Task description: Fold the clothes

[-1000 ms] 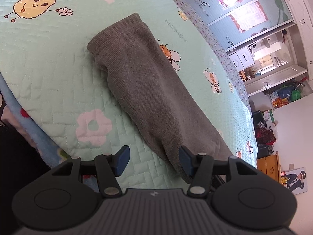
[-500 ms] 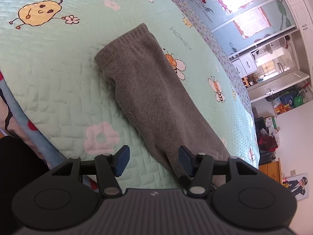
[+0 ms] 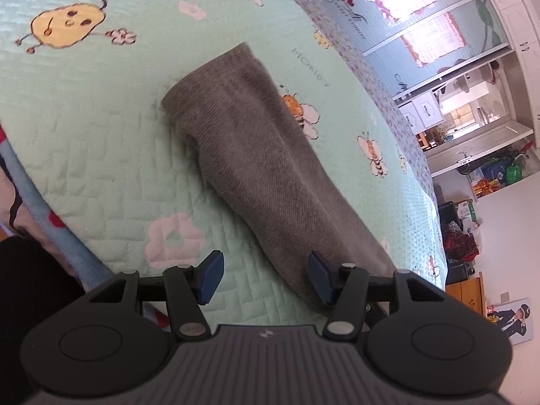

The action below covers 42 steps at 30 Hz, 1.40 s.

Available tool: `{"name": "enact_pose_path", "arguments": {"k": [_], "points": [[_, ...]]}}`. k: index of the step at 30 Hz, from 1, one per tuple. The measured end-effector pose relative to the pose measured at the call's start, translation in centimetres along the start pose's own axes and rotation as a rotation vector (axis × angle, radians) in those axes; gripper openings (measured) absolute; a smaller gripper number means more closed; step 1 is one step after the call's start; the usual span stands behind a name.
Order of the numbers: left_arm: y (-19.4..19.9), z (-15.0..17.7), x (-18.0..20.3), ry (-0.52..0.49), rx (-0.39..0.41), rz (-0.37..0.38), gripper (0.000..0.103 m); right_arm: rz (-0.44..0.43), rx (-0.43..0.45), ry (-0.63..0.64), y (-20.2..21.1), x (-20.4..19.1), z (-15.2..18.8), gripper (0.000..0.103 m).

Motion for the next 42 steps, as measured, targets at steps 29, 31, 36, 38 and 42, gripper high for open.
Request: {"name": "enact_pose_path", "arguments": {"k": [29,31,36,38,42], "points": [[0.0,-7.0,-2.6,0.083,0.151,-0.119,0.055,0.089,-0.101,0.067,4.1,-0.5,2.2,0.025],[2.6,-6.7,-0.9,-0.005,0.234,-0.124,0.055,0.122,-0.077,0.110,5.4,-0.8,0.9,0.025],[1.9,-7.8,4.2,-0.196,0.247,-0.023,0.059,0.117,0.093,0.058,7.0,0.0,-2.5,0.052],[-2.0,-8.9,4.2,-0.209,0.162,-0.049,0.059,0.160,0.090,-0.005,5.7,2.4,-2.3,0.065],[-7.8,-11.1,1.2,-0.186,0.069,-0.185,0.040,0.353,-0.110,-0.072,5.8,7.3,2.0,0.029]]}}
Point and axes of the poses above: each gripper's, at about its wrist camera, not at the fingertips, and y roughly against the way its jaws point, x to its right, z to its underside, the point moved 6 cm from there along -y, roughly the way its jaws point, and after that the axes turned 10 degrees about y, right-handed, at the moved point
